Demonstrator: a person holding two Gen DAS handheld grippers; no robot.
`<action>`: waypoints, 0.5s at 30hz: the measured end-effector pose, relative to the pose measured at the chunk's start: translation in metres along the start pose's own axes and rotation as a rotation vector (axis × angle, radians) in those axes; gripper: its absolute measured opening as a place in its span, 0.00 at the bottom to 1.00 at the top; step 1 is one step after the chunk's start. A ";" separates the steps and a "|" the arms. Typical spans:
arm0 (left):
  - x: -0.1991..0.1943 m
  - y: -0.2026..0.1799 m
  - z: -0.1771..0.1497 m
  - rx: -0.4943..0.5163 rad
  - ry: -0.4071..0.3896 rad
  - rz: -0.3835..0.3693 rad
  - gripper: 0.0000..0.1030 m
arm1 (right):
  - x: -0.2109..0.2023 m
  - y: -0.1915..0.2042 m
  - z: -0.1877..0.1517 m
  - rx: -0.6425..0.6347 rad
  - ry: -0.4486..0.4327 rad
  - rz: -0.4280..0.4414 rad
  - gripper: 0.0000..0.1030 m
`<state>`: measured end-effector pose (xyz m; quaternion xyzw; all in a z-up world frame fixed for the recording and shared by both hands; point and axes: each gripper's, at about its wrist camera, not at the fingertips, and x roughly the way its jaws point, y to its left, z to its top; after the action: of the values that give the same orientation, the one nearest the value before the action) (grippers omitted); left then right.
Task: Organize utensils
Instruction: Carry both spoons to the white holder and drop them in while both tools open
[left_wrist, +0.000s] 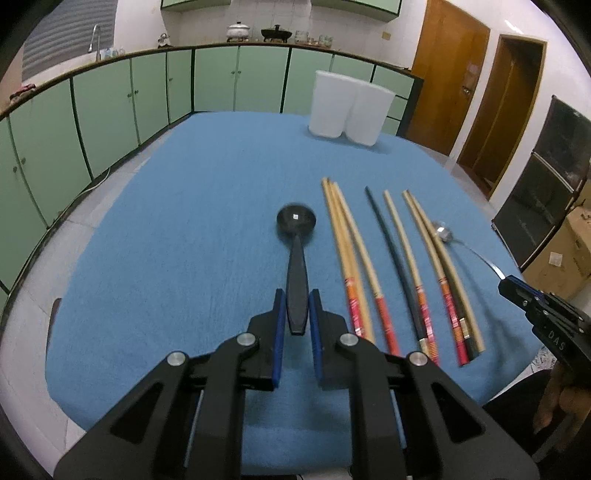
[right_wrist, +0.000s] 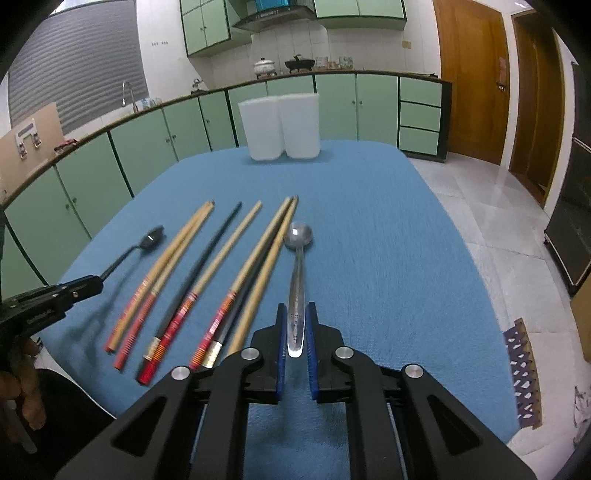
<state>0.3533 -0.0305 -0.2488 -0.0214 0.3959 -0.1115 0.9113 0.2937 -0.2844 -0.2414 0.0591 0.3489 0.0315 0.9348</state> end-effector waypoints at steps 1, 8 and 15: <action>-0.004 -0.001 0.003 0.002 -0.008 0.000 0.11 | -0.004 0.001 0.004 -0.001 -0.008 0.001 0.09; -0.023 -0.005 0.035 0.024 -0.056 -0.012 0.11 | -0.016 0.005 0.039 -0.034 -0.032 0.015 0.09; -0.025 -0.014 0.070 0.093 -0.060 -0.033 0.11 | -0.008 -0.002 0.082 -0.059 0.043 0.054 0.09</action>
<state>0.3849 -0.0421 -0.1817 0.0110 0.3625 -0.1440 0.9207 0.3413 -0.2943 -0.1745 0.0401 0.3660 0.0684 0.9272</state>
